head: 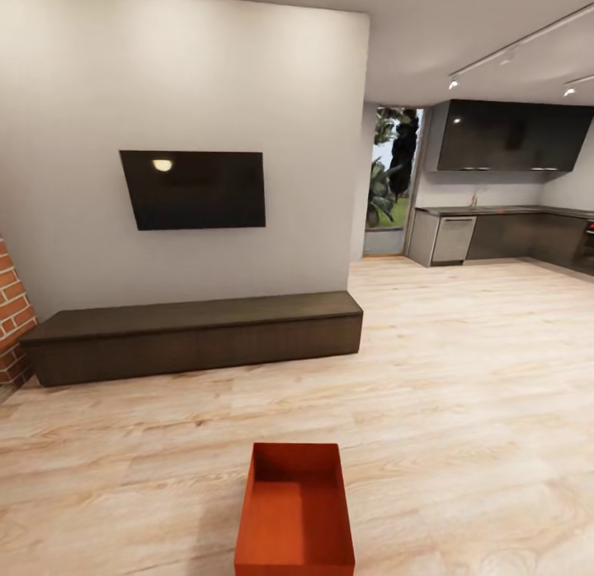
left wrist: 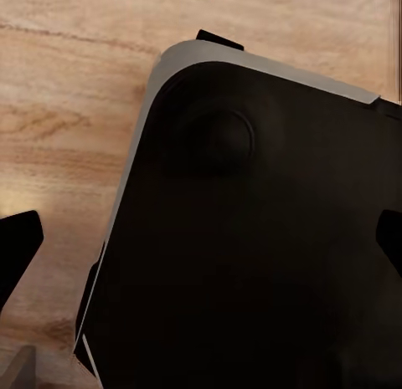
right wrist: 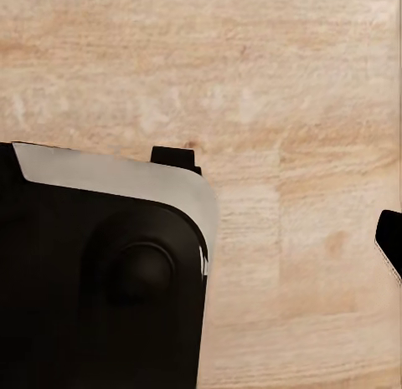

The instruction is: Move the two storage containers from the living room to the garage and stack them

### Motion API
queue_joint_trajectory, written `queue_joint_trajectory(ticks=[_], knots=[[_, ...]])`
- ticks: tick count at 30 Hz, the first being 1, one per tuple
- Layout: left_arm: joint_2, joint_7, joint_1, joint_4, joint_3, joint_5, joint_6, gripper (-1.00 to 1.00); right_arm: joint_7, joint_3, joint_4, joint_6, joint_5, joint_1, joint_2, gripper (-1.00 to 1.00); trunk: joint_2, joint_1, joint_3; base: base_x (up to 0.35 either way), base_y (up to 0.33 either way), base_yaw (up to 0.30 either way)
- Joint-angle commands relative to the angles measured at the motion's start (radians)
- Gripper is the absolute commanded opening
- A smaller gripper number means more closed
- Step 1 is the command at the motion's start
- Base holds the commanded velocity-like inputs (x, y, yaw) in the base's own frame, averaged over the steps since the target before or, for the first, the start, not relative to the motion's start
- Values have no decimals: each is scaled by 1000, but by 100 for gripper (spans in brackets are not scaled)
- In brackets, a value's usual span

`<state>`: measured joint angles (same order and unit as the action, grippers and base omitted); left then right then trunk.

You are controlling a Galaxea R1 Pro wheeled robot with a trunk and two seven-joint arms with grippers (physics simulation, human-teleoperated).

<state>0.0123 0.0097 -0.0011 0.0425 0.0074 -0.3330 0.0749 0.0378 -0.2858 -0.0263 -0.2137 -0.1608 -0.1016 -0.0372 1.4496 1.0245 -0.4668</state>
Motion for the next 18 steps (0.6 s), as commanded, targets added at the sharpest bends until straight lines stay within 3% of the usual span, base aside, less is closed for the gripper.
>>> queue_joint_trajectory(ticks=[1,18], knots=[[0,1,0,1,0,-3,2,100,1,-9,-3,-6,-10,-1,0,100,0,1,-1,313,0,0],[1,1,0,0,0,-3,2,100,1,-7,-3,-6,-12,-1,0,100,0,1,-1,290,0,0]])
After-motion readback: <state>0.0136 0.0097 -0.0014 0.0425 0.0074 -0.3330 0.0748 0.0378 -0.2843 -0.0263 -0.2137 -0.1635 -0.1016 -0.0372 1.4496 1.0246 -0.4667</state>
